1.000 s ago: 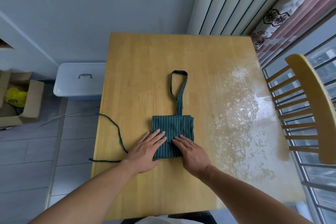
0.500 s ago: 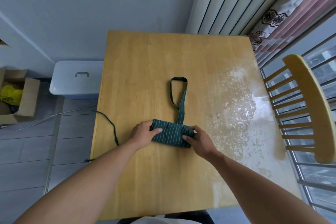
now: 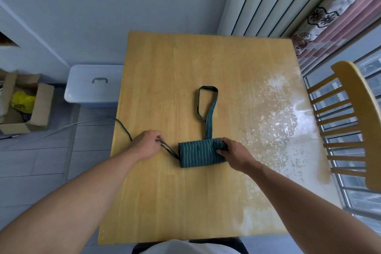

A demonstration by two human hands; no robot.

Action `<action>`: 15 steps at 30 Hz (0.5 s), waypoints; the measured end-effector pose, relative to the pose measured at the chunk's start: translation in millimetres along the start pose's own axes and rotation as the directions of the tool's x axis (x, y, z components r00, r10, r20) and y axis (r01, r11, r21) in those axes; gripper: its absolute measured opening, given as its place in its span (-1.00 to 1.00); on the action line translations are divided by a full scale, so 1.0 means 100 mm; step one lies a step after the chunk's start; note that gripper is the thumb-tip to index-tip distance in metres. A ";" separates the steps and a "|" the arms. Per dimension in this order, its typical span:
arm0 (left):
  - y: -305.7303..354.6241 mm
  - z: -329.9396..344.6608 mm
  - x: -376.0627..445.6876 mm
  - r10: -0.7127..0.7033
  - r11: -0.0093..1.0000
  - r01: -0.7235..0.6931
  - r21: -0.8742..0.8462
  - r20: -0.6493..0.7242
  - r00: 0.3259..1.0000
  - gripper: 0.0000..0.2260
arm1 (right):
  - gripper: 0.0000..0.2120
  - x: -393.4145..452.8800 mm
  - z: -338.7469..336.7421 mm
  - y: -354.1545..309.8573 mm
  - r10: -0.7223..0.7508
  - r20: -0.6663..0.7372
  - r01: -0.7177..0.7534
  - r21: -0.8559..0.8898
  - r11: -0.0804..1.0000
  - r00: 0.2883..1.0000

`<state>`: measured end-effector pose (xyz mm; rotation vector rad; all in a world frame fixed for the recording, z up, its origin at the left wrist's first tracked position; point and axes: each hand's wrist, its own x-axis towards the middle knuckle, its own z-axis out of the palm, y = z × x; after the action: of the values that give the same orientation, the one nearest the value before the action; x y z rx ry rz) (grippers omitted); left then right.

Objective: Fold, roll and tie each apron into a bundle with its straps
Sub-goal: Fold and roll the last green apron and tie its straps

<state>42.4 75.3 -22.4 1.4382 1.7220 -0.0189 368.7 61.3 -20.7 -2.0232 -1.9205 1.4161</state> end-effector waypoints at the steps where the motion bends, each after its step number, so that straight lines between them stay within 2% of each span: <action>1: -0.02 -0.04 0.01 0.008 0.996 0.005 0.084 -0.154 0.988 -0.76 | -0.78 0.00 -0.01 0.01 0.000 -0.002 0.000 -0.027 1.000 1.000; 2: -0.05 -0.09 0.03 0.027 0.988 0.019 0.154 -0.293 0.956 -0.73 | -0.77 0.00 -0.02 0.00 -0.002 0.000 0.002 -0.043 0.999 1.000; 3: -0.07 -0.15 0.05 0.031 0.980 0.044 0.196 -0.362 0.932 -0.71 | -0.77 0.00 -0.02 0.00 0.000 0.001 0.000 -0.045 0.999 1.000; 5: -0.14 -0.23 0.09 -0.059 0.952 0.151 0.266 -0.324 0.944 -0.70 | -0.76 0.01 -0.01 0.00 0.006 -0.009 -0.007 -0.046 0.999 1.000; 7: -0.19 -0.28 0.03 -0.168 0.844 0.243 0.479 -0.195 0.966 -0.70 | -0.77 0.02 0.00 -0.02 0.016 -0.022 -0.018 -0.065 0.998 1.000; 8: -0.22 -0.29 0.01 -0.169 0.786 0.252 0.565 -0.196 0.966 -0.69 | -0.79 0.03 0.01 -0.03 0.025 -0.028 -0.027 -0.079 0.996 0.999; 9: -0.26 -0.31 0.00 -0.103 0.747 0.234 0.623 -0.239 0.965 -0.66 | -0.80 0.03 0.01 -0.03 0.033 -0.032 -0.036 -0.095 0.995 0.999; 10: -0.29 -0.31 -0.01 -0.002 0.770 0.203 0.605 -0.316 0.949 -0.66 | -0.82 0.03 0.01 -0.04 0.035 -0.032 -0.039 -0.114 0.993 0.999; 11: -0.28 -0.28 -0.02 0.100 0.839 0.126 0.529 -0.378 0.920 -0.68 | -0.82 0.03 0.02 -0.04 0.034 -0.034 -0.039 -0.135 0.990 0.999; 12: -0.23 -0.23 -0.04 0.156 0.915 0.011 0.404 -0.378 0.912 -0.74 | -0.82 0.03 0.02 -0.04 0.037 -0.035 -0.042 -0.151 0.988 0.999; 13: -0.10 -0.18 -0.06 0.163 0.970 -0.100 0.222 -0.284 0.945 -0.74 | -0.82 0.04 0.02 -0.05 0.040 -0.034 -0.045 -0.166 0.985 0.999; 14: 0.07 -0.10 -0.08 0.159 0.987 -0.154 0.050 -0.114 0.981 -0.62 | -0.82 0.04 0.02 -0.06 0.044 -0.028 -0.049 -0.177 0.983 0.999; 15: 0.25 0.00 -0.12 0.162 0.986 -0.160 -0.043 0.052 0.985 -0.46 | -0.82 0.05 0.02 -0.07 0.050 -0.020 -0.053 -0.182 0.982 0.999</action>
<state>62.1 73.9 -2.7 1.5300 1.5492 0.0617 361.4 65.8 -21.3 -2.1689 -2.0771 1.2727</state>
